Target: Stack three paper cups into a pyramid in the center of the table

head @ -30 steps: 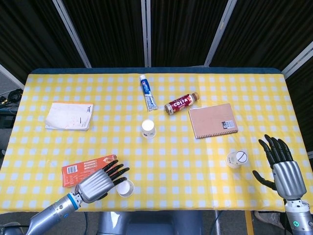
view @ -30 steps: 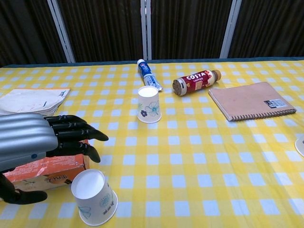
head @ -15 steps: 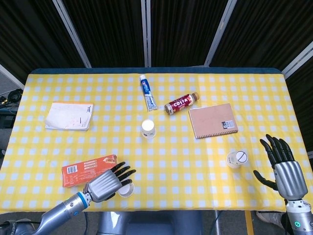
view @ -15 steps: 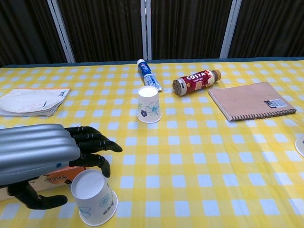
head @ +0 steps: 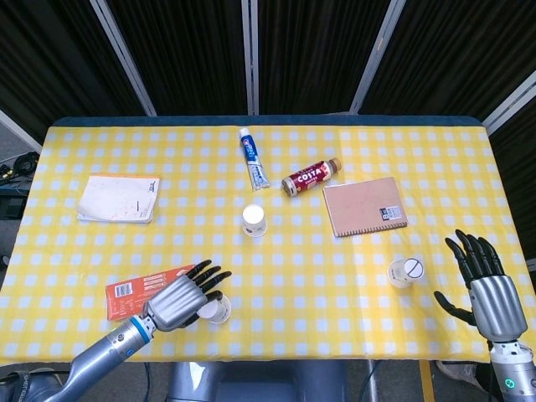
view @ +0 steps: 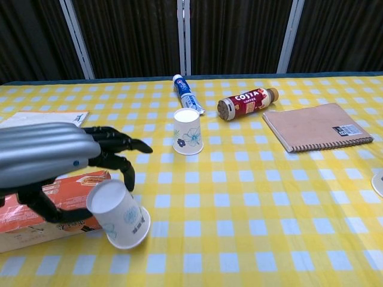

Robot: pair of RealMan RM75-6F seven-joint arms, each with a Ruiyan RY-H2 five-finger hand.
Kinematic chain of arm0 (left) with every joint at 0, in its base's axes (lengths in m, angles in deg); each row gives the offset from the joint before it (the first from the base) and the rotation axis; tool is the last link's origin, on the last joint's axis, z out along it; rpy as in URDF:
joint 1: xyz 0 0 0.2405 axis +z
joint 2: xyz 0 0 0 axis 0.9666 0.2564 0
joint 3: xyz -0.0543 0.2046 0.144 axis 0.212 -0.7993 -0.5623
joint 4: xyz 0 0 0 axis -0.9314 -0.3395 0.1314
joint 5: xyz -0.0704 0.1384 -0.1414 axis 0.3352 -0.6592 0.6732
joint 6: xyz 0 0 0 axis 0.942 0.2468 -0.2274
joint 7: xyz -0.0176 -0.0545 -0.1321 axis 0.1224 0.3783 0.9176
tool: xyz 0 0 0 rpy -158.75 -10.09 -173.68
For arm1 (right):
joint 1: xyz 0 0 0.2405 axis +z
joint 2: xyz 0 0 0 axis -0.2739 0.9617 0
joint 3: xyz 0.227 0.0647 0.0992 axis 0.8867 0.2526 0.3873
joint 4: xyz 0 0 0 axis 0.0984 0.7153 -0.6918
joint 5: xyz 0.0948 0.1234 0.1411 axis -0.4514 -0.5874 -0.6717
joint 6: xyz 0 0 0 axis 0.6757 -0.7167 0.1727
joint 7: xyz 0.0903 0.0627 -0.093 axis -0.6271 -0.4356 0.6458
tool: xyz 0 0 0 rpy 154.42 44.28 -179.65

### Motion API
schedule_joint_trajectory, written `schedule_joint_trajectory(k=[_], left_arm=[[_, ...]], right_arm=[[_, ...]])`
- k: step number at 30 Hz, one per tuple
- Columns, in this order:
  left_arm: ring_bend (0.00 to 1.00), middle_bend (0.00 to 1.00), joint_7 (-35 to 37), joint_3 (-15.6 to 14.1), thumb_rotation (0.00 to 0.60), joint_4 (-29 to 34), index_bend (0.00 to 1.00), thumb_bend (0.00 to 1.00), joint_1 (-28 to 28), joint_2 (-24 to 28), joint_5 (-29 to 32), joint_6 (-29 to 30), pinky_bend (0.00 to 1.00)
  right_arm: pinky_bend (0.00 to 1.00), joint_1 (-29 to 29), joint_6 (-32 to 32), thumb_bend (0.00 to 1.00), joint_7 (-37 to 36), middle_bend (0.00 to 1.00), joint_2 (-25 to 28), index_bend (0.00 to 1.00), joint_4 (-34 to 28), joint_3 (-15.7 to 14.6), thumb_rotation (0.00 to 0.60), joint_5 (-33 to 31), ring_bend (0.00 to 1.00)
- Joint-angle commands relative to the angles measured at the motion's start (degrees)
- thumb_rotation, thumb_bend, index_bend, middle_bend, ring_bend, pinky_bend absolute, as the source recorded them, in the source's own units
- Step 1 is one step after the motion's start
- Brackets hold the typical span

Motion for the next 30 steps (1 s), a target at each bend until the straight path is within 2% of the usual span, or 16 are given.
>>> schedule_joint_trajectory(k=[1, 5, 11, 16, 25, 30], left_arm=[[0.00, 0.00, 1.89, 1.87, 0.600, 1.08, 0.42, 0.44, -0.75, 2.02, 0.97, 1.27, 0.00], [0.00, 0.00, 3.69, 4.59, 0.600, 1.39, 0.41, 0.44, -1.83, 4.03, 3.54, 2.02, 0.00], [0.00, 0.00, 1.48, 8.52, 0.600, -2.23, 0.41, 0.43, -5.17, 3.80, 12.56, 0.01, 0.00], [0.00, 0.00, -2.94, 11.10, 0.600, -7.99, 0.42, 0.43, -9.46, -0.05, 21.64, -0.96, 0.00], [0.00, 0.00, -4.76, 13.03, 0.600, -18.10, 0.44, 0.43, -14.71, -6.58, 30.25, -0.69, 0.00], [0.00, 0.00, -3.86, 13.78, 0.600, -23.03, 0.45, 0.43, -17.10, -10.41, 31.57, -0.55, 0.00]], right_arm=[[0.00, 0.04, 0.11, 0.11, -0.29, 0.00, 0.08, 0.00, 0.03, 0.09, 0.600, -0.17, 0.00], [0.00, 0.12, 0.35, 0.11, -0.88, 0.00, 0.24, 0.00, 0.09, 0.20, 0.600, -0.49, 0.00], [0.00, 0.35, 1.11, 0.11, -1.55, 0.00, 0.35, 0.00, 0.20, 0.22, 0.600, -0.95, 0.00], [0.00, 0.66, 2.05, 0.11, -2.51, 0.00, 0.48, 0.00, 0.42, 0.30, 0.600, -1.57, 0.00], [0.00, 1.11, 3.31, 0.11, -4.09, 0.00, 0.57, 0.00, 1.01, 0.49, 0.600, -2.55, 0.00], [0.00, 1.15, 3.42, 0.11, -5.12, 0.00, 0.78, 0.00, 1.13, 0.56, 0.600, -2.77, 0.00]])
